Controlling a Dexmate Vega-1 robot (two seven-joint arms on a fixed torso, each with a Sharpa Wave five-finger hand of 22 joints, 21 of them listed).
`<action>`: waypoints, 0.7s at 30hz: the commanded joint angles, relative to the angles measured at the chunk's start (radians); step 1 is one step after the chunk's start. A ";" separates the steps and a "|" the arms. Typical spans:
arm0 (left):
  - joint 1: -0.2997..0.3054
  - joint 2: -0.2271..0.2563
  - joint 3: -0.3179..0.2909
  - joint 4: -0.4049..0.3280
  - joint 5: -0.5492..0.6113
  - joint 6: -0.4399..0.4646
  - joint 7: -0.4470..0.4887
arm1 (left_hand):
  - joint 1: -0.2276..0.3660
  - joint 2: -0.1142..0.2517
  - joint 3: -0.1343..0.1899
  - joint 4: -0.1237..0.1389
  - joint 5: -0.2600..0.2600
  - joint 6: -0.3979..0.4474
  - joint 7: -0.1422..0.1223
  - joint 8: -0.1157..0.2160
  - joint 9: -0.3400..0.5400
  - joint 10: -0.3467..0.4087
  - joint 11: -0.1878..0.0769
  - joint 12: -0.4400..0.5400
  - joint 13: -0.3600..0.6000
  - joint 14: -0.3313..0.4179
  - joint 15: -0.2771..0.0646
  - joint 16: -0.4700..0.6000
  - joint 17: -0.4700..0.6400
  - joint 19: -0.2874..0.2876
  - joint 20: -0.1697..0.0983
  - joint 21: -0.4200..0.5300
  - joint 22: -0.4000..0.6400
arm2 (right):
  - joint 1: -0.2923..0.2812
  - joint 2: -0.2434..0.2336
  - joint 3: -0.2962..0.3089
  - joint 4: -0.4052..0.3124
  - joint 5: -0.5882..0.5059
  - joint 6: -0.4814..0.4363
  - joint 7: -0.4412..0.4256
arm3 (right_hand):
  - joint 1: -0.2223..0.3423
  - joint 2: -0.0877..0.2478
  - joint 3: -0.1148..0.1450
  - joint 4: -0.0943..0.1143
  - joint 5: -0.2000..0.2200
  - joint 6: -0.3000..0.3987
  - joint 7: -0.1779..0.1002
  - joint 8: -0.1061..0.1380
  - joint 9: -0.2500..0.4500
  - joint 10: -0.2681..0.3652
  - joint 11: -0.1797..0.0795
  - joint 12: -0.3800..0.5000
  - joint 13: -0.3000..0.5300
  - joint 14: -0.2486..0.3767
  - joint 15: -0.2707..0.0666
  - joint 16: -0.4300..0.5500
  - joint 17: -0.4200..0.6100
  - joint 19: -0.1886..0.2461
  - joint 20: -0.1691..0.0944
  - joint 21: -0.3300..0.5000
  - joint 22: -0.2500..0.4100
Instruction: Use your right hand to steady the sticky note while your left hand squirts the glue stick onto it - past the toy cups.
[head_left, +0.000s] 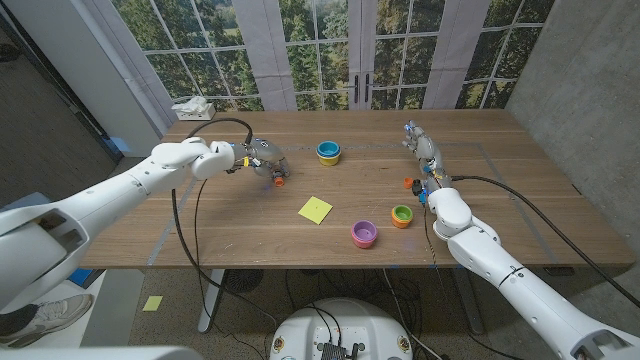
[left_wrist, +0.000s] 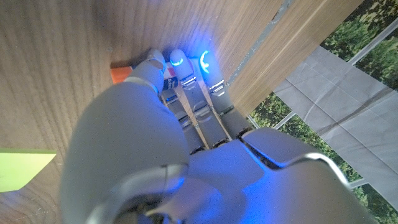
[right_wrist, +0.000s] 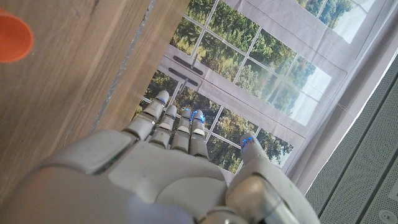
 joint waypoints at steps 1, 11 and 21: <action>-0.022 -0.018 0.060 0.034 0.091 0.003 -0.040 | -0.014 0.001 0.016 0.001 0.001 -0.015 0.021 -0.016 0.005 0.023 0.000 0.010 -0.006 -0.005 -0.114 -0.040 -0.001 0.015 -0.123 -0.017 -0.010 | 0.018 -0.009 -0.012 -0.011 -0.037 -0.019 -0.017 | 0.003 0.009 0.002 -0.004 -0.001 0.002 -0.008 0.000 0.001 0.014 0.000 0.005 0.001 0.011 -0.013 0.000 0.000 0.007 -0.001 -0.001 0.005; -0.005 -0.023 0.085 0.050 0.122 0.033 0.008 | -0.012 0.001 0.059 -0.012 0.000 0.160 0.048 0.026 0.007 0.115 0.003 0.020 -0.026 0.042 -0.115 -0.149 0.010 0.034 -0.135 -0.086 -0.010 | 0.020 -0.015 -0.013 -0.017 -0.048 -0.026 -0.017 | 0.002 0.010 0.001 -0.006 -0.001 0.002 -0.008 0.000 0.002 0.018 -0.001 0.006 0.001 0.014 -0.014 0.001 -0.001 0.011 -0.001 -0.002 0.005; -0.007 -0.040 0.094 0.094 0.096 0.020 0.074 | 0.115 -0.008 0.096 -0.025 0.010 0.328 0.111 0.057 0.015 0.286 0.036 0.082 0.011 0.188 -0.114 -0.178 0.021 0.069 -0.154 -0.028 0.010 | 0.024 -0.022 -0.016 -0.030 -0.065 -0.048 -0.024 | 0.002 0.010 0.000 -0.009 -0.001 0.003 -0.009 0.001 0.002 0.020 -0.002 0.005 0.001 0.018 -0.013 0.002 -0.003 0.012 -0.001 -0.004 0.005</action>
